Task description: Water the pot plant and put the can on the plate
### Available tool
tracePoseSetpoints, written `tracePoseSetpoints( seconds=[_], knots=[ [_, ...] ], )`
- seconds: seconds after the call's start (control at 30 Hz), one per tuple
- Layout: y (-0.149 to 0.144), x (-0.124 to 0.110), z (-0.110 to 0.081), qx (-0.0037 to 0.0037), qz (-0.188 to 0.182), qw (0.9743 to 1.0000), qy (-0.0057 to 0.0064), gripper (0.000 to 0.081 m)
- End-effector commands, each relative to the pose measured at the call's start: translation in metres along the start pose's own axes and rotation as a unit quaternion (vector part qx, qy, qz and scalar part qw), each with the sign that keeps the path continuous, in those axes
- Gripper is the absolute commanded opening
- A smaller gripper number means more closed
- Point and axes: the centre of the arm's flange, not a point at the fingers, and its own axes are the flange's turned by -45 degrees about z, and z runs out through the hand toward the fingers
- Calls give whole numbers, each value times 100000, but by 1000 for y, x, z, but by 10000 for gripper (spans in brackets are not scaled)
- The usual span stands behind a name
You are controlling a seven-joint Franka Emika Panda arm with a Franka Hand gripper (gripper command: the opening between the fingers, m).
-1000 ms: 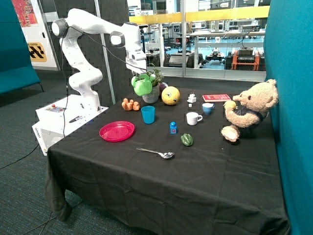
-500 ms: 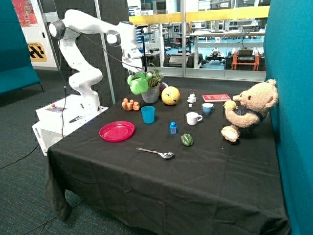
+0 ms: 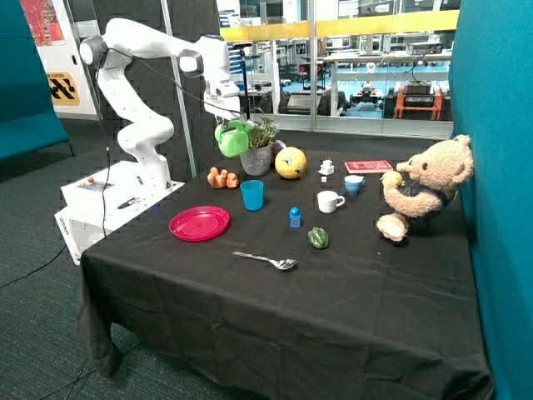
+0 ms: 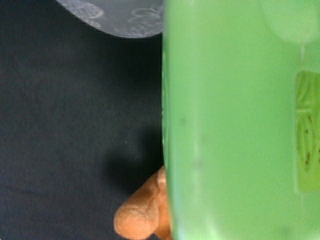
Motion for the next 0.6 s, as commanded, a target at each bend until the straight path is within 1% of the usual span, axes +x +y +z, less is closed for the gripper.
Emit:
tracePoseSetpoints(
  seconds=[0.0, 0.23, 0.4, 0.57],
  knots=[
    [-14, 12, -6, 87, -3137, 99951, 7, 0],
    [-11, 11, -10, 87, -3264, 99947, 7, 0],
    [-10, 8, -8, 87, -3342, 99944, 7, 0],
    [-10, 8, -9, 87, -4077, 99917, 8, 0]
  ],
)
